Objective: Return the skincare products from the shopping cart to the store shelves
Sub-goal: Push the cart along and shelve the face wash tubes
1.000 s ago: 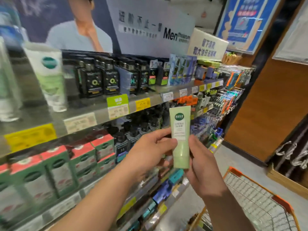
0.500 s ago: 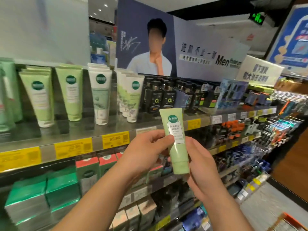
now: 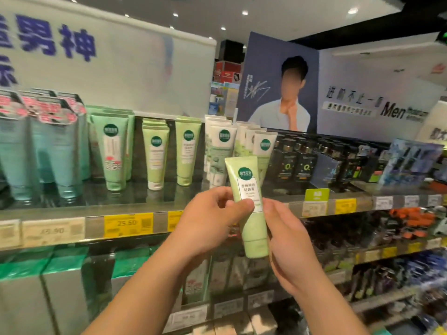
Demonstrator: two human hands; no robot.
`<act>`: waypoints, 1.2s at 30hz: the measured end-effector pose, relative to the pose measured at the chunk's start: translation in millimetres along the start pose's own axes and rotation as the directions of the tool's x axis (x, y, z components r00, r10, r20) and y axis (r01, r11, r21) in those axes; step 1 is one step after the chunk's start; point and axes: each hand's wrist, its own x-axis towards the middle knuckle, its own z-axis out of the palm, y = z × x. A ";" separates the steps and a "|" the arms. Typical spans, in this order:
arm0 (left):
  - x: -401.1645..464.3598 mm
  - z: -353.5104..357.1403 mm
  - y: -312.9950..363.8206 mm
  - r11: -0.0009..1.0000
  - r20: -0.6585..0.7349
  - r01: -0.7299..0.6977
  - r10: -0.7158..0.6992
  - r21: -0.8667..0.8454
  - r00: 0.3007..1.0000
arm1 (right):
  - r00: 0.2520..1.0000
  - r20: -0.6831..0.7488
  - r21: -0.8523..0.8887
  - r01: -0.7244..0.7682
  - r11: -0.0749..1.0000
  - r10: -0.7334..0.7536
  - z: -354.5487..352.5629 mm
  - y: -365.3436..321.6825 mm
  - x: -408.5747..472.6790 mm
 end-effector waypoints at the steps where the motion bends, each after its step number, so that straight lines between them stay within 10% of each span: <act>1: -2.4 -6.5 0.6 1.000 -0.025 -0.012 0.012 0.011 1.000 | 1.000 0.019 -0.012 0.007 1.000 -0.006 7.0 0.2 1.1; 13: -18.6 -64.8 18.4 0.993 -0.214 -0.059 0.080 0.100 0.974 | 0.946 0.295 -0.467 0.266 0.843 -0.135 62.4 -12.8 -3.4; 36: 11.0 -103.6 20.2 0.914 -0.258 0.045 0.066 0.404 0.964 | 0.969 0.059 -0.784 0.194 0.590 -0.241 140.4 -18.8 78.9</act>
